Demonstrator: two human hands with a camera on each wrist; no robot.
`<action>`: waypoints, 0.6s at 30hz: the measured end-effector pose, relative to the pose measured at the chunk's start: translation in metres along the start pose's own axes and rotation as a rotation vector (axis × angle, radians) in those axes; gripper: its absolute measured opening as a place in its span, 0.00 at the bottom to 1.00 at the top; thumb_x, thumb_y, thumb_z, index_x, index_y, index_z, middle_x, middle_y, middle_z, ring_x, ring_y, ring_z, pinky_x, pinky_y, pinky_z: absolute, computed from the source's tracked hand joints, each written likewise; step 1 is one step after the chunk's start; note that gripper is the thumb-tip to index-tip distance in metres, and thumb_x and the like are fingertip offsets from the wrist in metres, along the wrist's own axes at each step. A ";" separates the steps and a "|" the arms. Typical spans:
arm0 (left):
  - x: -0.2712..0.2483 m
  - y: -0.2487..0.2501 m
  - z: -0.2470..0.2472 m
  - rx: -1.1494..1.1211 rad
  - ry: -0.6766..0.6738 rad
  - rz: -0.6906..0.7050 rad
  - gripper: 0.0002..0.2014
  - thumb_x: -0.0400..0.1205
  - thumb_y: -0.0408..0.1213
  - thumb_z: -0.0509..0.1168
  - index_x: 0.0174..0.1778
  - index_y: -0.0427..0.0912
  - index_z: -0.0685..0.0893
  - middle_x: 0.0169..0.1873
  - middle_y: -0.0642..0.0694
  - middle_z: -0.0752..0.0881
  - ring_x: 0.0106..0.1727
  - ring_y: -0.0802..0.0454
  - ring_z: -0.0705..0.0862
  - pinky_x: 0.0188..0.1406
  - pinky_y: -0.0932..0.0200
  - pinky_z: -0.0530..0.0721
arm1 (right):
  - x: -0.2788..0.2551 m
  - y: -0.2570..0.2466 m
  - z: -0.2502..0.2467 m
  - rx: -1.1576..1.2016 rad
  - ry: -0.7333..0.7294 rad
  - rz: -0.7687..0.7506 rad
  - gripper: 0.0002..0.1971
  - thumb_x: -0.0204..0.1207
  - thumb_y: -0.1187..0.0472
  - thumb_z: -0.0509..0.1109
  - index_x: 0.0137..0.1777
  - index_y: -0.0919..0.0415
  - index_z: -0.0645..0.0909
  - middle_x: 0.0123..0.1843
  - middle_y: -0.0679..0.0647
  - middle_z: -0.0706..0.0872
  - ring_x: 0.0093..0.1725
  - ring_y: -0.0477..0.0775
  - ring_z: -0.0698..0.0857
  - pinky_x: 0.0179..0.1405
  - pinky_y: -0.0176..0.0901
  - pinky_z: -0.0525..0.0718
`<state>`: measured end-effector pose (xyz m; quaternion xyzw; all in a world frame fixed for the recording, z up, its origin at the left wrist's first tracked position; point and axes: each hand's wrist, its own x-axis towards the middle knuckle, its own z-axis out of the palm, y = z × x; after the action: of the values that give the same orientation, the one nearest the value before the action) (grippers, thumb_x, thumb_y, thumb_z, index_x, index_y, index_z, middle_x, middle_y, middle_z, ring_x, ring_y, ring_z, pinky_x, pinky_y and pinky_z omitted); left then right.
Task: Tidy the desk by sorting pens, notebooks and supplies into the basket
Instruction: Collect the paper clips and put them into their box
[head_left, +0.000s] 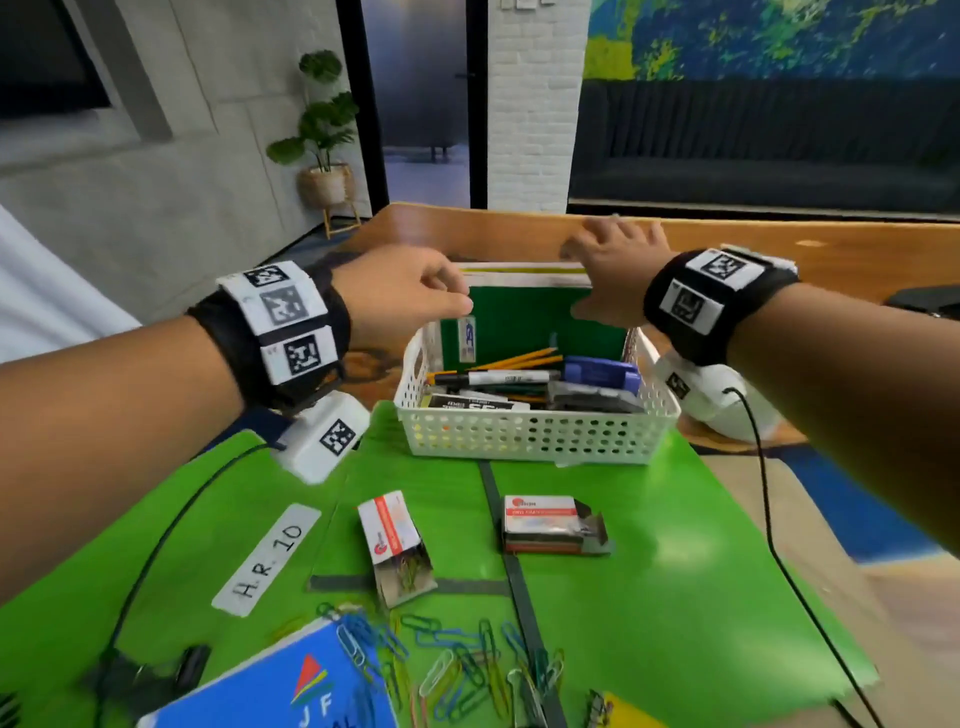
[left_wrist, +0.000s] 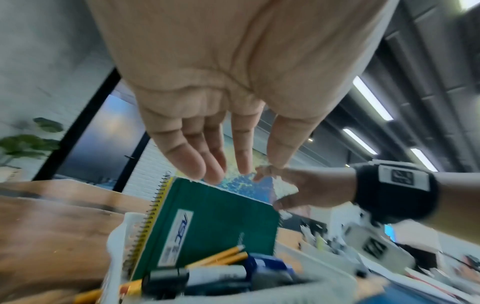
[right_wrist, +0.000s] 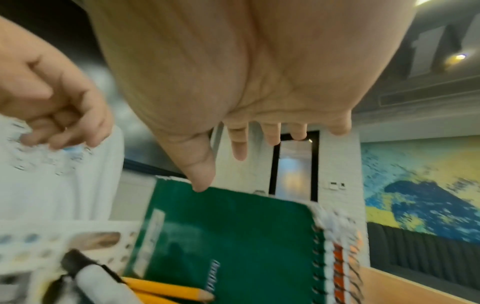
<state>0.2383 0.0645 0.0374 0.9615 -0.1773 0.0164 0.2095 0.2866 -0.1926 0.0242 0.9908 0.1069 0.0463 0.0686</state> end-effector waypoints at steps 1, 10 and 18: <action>-0.020 0.004 -0.001 0.034 -0.049 0.028 0.09 0.81 0.52 0.69 0.54 0.55 0.87 0.50 0.58 0.89 0.51 0.63 0.85 0.58 0.57 0.83 | -0.011 -0.003 -0.008 0.022 0.067 -0.031 0.37 0.74 0.45 0.74 0.82 0.45 0.63 0.88 0.55 0.55 0.88 0.64 0.51 0.83 0.75 0.51; -0.193 0.009 0.056 -0.083 -0.473 -0.030 0.09 0.76 0.57 0.71 0.43 0.58 0.87 0.33 0.65 0.87 0.35 0.67 0.83 0.41 0.61 0.82 | -0.230 -0.046 0.014 0.196 -0.187 -0.301 0.38 0.71 0.34 0.74 0.78 0.42 0.63 0.76 0.49 0.67 0.74 0.56 0.69 0.74 0.57 0.73; -0.271 0.043 0.098 -0.444 -0.559 -0.149 0.17 0.71 0.61 0.74 0.44 0.53 0.87 0.34 0.47 0.87 0.33 0.57 0.81 0.36 0.52 0.84 | -0.315 -0.072 0.042 0.204 -0.427 -0.515 0.37 0.74 0.35 0.72 0.81 0.31 0.60 0.75 0.49 0.68 0.73 0.55 0.71 0.70 0.56 0.77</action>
<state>-0.0350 0.0781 -0.0638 0.8702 -0.1564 -0.3014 0.3571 -0.0299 -0.1973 -0.0522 0.9203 0.3408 -0.1919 -0.0007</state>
